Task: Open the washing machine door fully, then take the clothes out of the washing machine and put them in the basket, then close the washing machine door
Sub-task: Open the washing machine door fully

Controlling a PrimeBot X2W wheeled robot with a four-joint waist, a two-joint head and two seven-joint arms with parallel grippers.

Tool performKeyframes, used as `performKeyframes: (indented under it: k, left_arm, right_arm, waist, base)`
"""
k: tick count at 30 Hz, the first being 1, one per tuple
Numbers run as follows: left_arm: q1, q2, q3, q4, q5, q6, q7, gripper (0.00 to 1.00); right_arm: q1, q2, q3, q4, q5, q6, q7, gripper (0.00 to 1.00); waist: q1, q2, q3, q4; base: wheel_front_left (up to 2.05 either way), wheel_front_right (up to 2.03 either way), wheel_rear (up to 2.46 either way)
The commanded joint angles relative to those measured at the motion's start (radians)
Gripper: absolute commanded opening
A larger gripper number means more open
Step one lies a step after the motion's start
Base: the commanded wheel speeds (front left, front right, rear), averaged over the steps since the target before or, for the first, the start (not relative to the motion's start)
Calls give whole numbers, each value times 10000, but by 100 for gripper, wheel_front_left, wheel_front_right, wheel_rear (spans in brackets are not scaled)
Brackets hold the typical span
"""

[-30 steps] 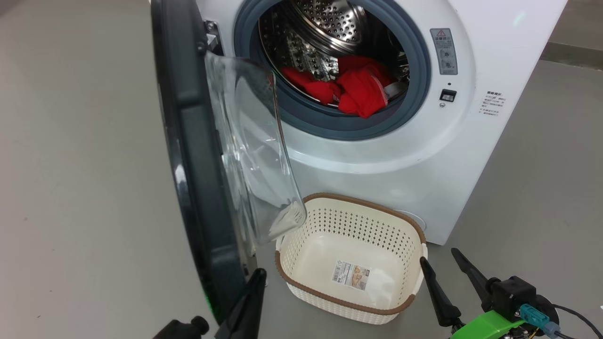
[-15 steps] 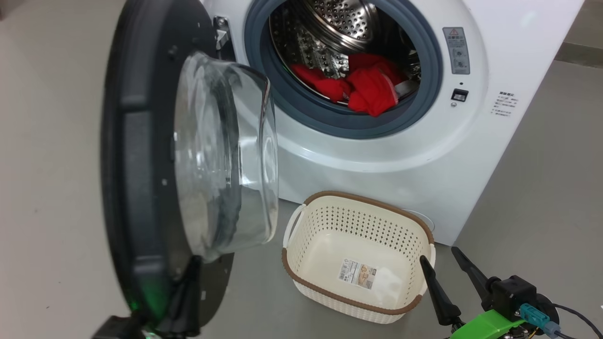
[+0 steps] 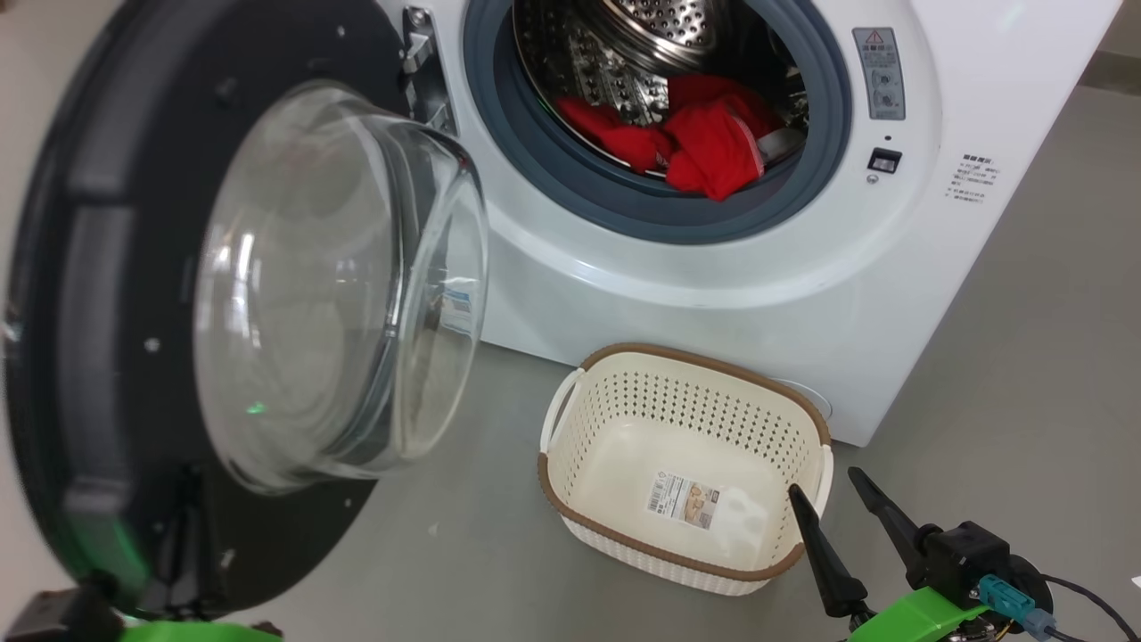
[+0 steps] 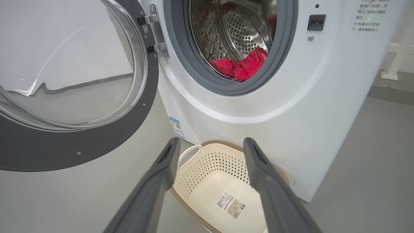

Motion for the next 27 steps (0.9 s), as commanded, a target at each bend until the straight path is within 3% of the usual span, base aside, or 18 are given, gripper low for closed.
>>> performKeyframes:
  k: [1, 27]
  left_arm:
    - [-556, 376, 739, -63, 179, 25, -51, 0]
    - [-3290, 1820, 4160, 3252, 1004, -770, -51, 0]
  right_arm:
    - [-392, -91, 263, -223, -131, 48, -91, 100]
    - [-810, -262, 447, -194, -294, 48, -91, 100]
  waist:
    - [0, 0, 99, -56]
    - [0, 0, 834, -476]
  base:
    - [0, 0, 0]
    - [0, 0, 0]
